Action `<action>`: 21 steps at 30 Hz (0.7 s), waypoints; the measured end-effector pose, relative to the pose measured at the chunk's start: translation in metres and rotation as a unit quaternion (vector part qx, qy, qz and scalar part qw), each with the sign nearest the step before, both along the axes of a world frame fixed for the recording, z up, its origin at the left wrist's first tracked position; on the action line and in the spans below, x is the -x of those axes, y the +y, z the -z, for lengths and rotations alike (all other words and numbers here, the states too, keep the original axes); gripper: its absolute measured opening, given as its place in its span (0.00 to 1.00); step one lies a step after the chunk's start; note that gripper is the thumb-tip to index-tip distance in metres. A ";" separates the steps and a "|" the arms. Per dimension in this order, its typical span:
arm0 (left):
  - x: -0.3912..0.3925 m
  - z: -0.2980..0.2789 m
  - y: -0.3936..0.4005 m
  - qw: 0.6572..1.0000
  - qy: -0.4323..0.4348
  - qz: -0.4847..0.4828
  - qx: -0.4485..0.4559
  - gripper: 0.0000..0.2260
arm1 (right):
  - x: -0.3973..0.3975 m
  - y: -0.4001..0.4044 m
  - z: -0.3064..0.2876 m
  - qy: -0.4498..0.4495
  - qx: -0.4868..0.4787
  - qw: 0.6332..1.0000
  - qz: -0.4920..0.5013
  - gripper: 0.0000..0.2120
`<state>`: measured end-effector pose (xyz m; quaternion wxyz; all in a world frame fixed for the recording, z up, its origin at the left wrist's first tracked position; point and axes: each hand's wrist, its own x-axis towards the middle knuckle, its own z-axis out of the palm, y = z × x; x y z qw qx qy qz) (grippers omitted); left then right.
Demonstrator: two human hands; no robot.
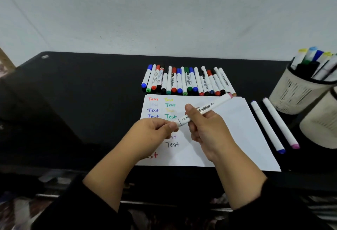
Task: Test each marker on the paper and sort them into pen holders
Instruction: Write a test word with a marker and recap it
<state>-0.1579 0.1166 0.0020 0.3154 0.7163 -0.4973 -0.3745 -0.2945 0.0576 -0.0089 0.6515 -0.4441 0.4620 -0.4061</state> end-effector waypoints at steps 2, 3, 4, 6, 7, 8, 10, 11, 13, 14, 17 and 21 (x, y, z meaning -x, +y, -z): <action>-0.001 -0.002 0.001 1.000 0.007 0.003 -0.005 0.10 | -0.002 -0.001 0.001 0.000 0.009 1.000 -0.003 0.10; -0.002 -0.002 0.001 1.000 0.017 0.000 -0.004 0.10 | -0.003 -0.001 0.000 -0.002 0.016 1.000 -0.007 0.09; -0.003 -0.002 0.001 1.000 0.027 0.000 -0.001 0.11 | -0.004 -0.002 0.000 -0.004 0.024 1.000 -0.011 0.09; -0.005 0.000 0.002 0.999 0.038 0.002 0.003 0.11 | -0.005 -0.002 0.002 -0.005 0.038 0.999 -0.022 0.09; -0.006 0.001 0.002 0.999 0.044 0.003 0.005 0.11 | -0.006 -0.001 0.002 -0.005 0.044 0.999 -0.026 0.09; -0.007 0.002 0.002 0.999 0.054 0.003 0.008 0.11 | -0.007 -0.001 0.002 -0.009 0.047 0.998 -0.027 0.10; -0.011 0.003 0.004 0.996 0.085 0.009 0.008 0.14 | -0.004 -0.003 0.001 -0.042 0.039 0.998 -0.006 0.11; -0.014 0.003 0.007 0.994 0.105 0.015 0.005 0.17 | -0.001 -0.007 -0.001 -0.073 0.027 0.997 0.019 0.11; -0.022 0.001 0.014 0.991 0.135 0.020 0.001 0.18 | 0.011 -0.016 -0.007 -0.115 0.016 0.991 0.060 0.11; -0.025 0.001 0.017 0.991 0.132 0.022 0.001 0.17 | 0.016 -0.018 -0.008 -0.109 0.019 0.992 0.065 0.11; -0.030 0.000 0.020 0.998 0.063 -0.001 -0.002 0.16 | 0.020 -0.017 -0.006 -0.079 0.024 0.995 0.063 0.11; -0.026 0.001 0.016 0.999 -0.010 -0.045 -0.007 0.11 | 0.017 -0.009 -0.006 -0.070 0.014 0.995 0.067 0.11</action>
